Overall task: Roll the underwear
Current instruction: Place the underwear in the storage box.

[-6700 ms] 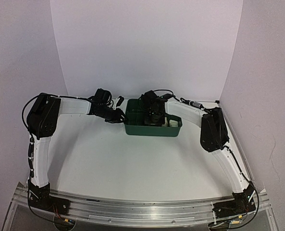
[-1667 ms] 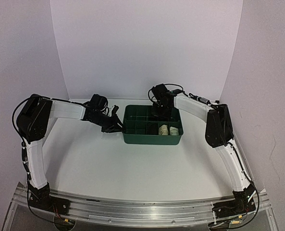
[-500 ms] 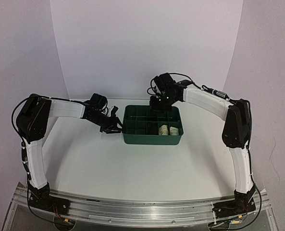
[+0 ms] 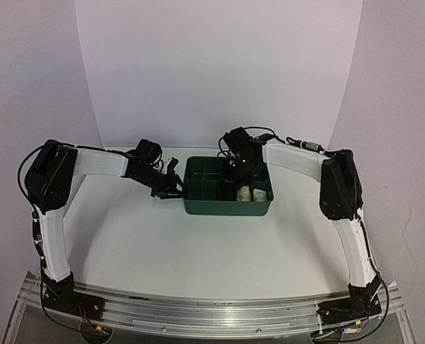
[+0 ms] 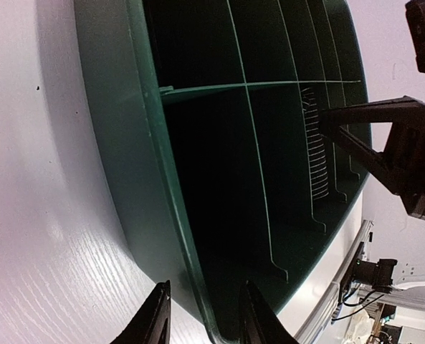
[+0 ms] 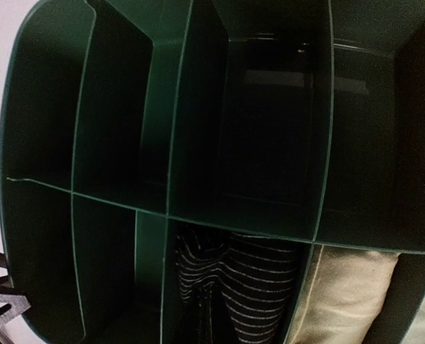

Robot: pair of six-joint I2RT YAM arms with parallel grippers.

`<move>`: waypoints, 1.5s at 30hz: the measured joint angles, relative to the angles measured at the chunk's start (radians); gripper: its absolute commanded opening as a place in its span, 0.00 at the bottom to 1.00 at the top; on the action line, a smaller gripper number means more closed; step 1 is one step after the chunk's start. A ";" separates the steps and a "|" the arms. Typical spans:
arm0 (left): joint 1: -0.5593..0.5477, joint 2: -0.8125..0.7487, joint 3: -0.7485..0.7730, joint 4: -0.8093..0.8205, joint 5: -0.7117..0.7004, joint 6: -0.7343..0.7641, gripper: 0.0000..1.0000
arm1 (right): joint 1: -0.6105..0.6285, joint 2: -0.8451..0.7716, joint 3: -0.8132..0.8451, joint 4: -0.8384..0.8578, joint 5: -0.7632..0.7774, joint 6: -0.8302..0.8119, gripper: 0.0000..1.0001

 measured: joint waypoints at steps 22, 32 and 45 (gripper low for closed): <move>0.000 0.025 0.006 0.006 0.002 0.010 0.32 | 0.013 0.097 0.156 -0.005 -0.025 0.020 0.00; 0.000 0.029 0.006 0.007 0.002 0.026 0.32 | 0.018 0.114 0.149 0.023 -0.027 0.029 0.00; 0.000 0.029 0.006 0.007 0.002 0.027 0.32 | 0.017 0.055 0.113 0.013 0.054 0.009 0.00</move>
